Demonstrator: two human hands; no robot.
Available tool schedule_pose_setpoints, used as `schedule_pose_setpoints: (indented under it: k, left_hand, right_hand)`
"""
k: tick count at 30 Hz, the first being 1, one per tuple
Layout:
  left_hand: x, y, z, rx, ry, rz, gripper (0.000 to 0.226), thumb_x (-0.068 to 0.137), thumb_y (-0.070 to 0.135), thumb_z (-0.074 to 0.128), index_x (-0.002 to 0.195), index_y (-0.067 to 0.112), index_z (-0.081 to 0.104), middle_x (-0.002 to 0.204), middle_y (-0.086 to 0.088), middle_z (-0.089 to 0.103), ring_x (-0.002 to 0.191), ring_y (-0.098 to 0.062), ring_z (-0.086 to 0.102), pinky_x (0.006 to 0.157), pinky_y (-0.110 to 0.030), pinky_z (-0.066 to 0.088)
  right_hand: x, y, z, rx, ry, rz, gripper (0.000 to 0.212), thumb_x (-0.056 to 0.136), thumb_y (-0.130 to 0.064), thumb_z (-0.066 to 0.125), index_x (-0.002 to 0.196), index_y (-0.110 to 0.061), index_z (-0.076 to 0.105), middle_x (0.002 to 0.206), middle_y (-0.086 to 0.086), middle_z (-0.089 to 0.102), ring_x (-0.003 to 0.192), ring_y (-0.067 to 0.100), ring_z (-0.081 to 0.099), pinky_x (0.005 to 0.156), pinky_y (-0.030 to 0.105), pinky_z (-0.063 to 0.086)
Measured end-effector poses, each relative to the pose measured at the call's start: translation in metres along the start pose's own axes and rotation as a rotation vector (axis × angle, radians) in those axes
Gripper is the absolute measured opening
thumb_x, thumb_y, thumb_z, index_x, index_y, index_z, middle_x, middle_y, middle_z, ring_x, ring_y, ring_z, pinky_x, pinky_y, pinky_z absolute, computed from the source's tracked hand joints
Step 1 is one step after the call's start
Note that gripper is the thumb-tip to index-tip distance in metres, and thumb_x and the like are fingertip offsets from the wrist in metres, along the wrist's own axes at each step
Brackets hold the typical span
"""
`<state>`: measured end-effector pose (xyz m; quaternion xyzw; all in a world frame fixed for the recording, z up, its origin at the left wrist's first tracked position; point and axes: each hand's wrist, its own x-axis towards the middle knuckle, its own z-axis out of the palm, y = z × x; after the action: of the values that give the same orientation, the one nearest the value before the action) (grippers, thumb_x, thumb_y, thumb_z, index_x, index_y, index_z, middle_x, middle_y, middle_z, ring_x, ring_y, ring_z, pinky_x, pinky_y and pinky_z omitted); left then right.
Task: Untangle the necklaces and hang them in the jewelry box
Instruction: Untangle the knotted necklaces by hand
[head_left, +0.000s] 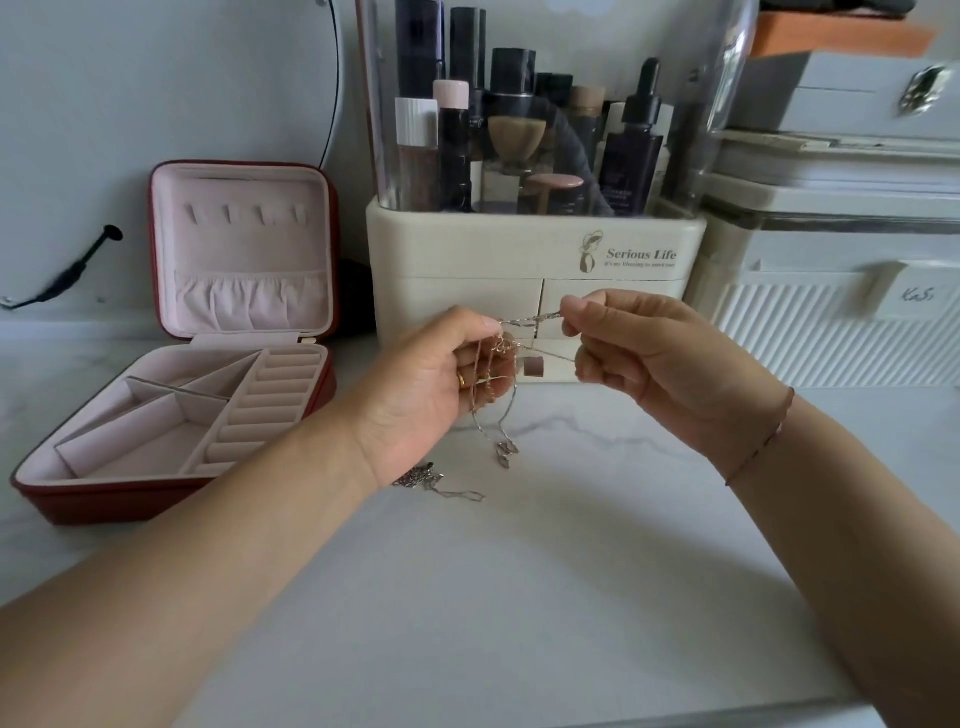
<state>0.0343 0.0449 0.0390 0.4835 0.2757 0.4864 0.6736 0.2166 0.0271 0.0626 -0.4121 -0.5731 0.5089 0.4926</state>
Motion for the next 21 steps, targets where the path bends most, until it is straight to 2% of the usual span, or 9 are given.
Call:
schedule_pose_setpoints:
  k: [2, 4, 6, 8, 11, 14, 21]
  left_hand:
    - [0.000, -0.001, 0.000, 0.006, -0.005, -0.012, 0.009, 0.085, 0.014, 0.056, 0.076, 0.012, 0.056, 0.068, -0.001, 0.063, 0.065, -0.012, 0.063, 0.070, -0.024, 0.050]
    - [-0.001, -0.002, 0.000, 0.042, -0.040, -0.025, 0.011, 0.081, 0.018, 0.061, 0.071, 0.014, 0.062, 0.069, -0.001, 0.064, 0.066, -0.012, 0.063, 0.070, -0.024, 0.052]
    - [-0.001, -0.004, 0.000, 0.107, -0.071, -0.024, 0.014, 0.076, 0.021, 0.069, 0.062, 0.018, 0.067, 0.071, -0.002, 0.064, 0.067, -0.013, 0.061, 0.072, -0.025, 0.051]
    - [-0.002, -0.005, 0.000, 0.136, -0.075, -0.017, 0.013, 0.071, 0.026, 0.067, 0.062, 0.017, 0.068, 0.072, -0.001, 0.065, 0.069, -0.012, 0.060, 0.072, -0.025, 0.050]
    - [-0.002, -0.005, 0.000, 0.141, -0.062, 0.005, 0.013, 0.070, 0.026, 0.062, 0.073, 0.014, 0.066, 0.071, 0.001, 0.067, 0.070, -0.011, 0.060, 0.074, -0.025, 0.050]
    - [-0.001, -0.003, -0.001, 0.079, -0.024, 0.020, 0.009, 0.070, 0.025, 0.062, 0.073, 0.016, 0.061, 0.070, 0.002, 0.064, 0.065, -0.008, 0.060, 0.071, -0.025, 0.047]
    - [0.002, -0.003, -0.004, 0.034, -0.006, 0.050, 0.015, 0.069, 0.025, 0.062, 0.077, 0.014, 0.055, 0.068, 0.001, 0.062, 0.061, -0.010, 0.058, 0.064, -0.022, 0.050]
  right_hand:
    - [0.000, -0.002, 0.000, 0.066, -0.007, 0.020, 0.019, 0.074, -0.027, 0.067, 0.072, -0.010, 0.058, 0.042, -0.004, 0.036, 0.057, 0.015, 0.042, 0.079, 0.026, 0.047]
    - [0.000, -0.004, 0.000, 0.186, -0.032, 0.053, 0.017, 0.076, -0.026, 0.065, 0.073, -0.011, 0.057, 0.045, -0.002, 0.039, 0.058, 0.013, 0.052, 0.084, 0.030, 0.051]
    - [-0.001, -0.006, 0.001, 0.303, -0.049, 0.088, 0.016, 0.078, -0.026, 0.062, 0.072, -0.012, 0.057, 0.048, -0.002, 0.038, 0.054, 0.012, 0.050, 0.070, 0.028, 0.055]
    - [-0.002, -0.007, 0.001, 0.340, -0.059, 0.115, 0.017, 0.080, -0.028, 0.061, 0.072, -0.013, 0.055, 0.050, -0.004, 0.031, 0.049, 0.009, 0.040, 0.052, 0.022, 0.049]
    - [-0.002, -0.007, -0.003, 0.188, -0.049, 0.099, 0.018, 0.081, -0.029, 0.061, 0.071, -0.015, 0.056, 0.053, -0.005, 0.024, 0.046, 0.009, 0.027, 0.041, 0.017, 0.030]
    - [-0.003, -0.006, -0.006, 0.035, -0.039, 0.067, 0.017, 0.077, -0.031, 0.063, 0.072, -0.015, 0.059, 0.053, -0.004, 0.028, 0.045, 0.008, 0.020, 0.043, 0.020, 0.014]
    - [-0.004, -0.008, -0.009, -0.311, 0.033, 0.039, 0.024, 0.070, -0.036, 0.071, 0.071, -0.013, 0.066, 0.050, -0.003, 0.034, 0.046, 0.011, 0.019, 0.042, 0.020, 0.015]
